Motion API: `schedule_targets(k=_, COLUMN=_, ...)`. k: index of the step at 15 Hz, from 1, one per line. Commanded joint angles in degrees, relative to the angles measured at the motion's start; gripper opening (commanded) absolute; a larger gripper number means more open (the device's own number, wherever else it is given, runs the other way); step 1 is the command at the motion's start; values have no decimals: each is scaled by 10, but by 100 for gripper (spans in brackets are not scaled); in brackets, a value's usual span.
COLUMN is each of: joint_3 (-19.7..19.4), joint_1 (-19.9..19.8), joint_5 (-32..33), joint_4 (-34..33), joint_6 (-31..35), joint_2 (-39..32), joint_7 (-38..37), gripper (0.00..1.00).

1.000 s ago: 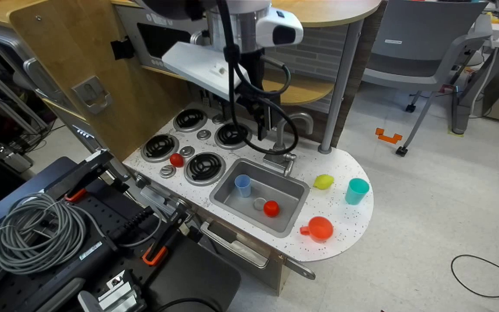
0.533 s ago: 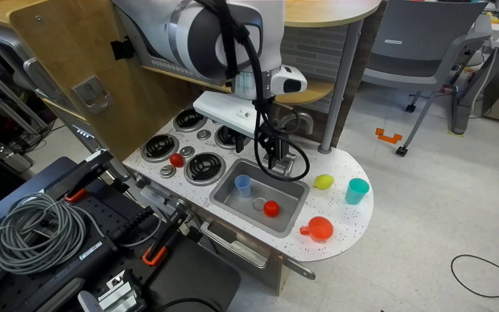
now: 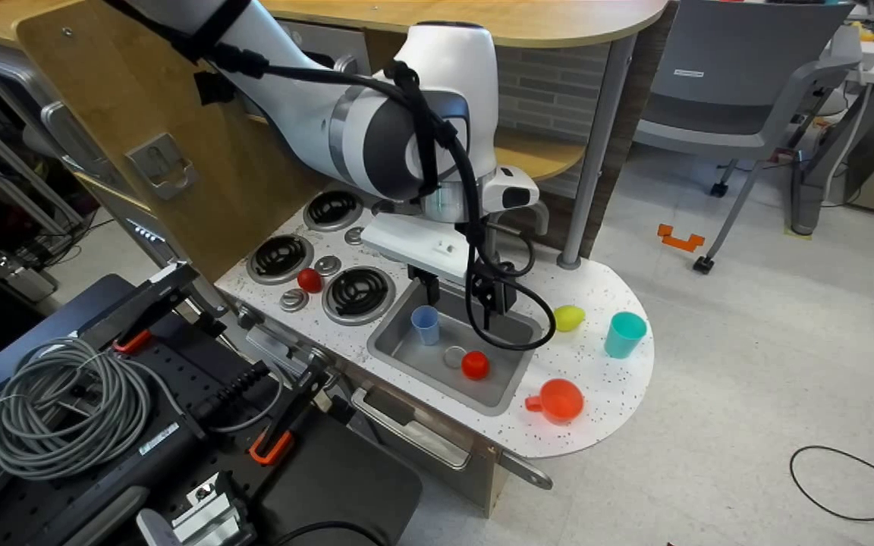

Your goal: Take the cup out of the sink and put it in the orange cup

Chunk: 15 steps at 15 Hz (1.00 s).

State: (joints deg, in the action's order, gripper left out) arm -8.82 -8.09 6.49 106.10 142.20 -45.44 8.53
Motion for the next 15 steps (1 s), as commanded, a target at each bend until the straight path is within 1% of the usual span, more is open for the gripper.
schedule_targets(k=1, joint_3=4, joint_1=-7, joint_5=10, joint_4=-24, joint_6=22, joint_2=-27, joint_7=0, gripper=100)
schedule_targets(k=6, joint_3=10, joint_1=-5, joint_5=10, joint_4=-59, joint_6=27, joint_2=-70, joint_7=2, gripper=100)
schedule_targets(k=12, joint_3=19, joint_1=2, joint_5=15, joint_4=-83, joint_6=77, joint_2=-122, joint_7=10, gripper=100)
schedule_targets(k=15, joint_3=26, joint_1=6, joint_5=13, joint_4=-87, joint_6=90, joint_2=-138, joint_7=15, gripper=100)
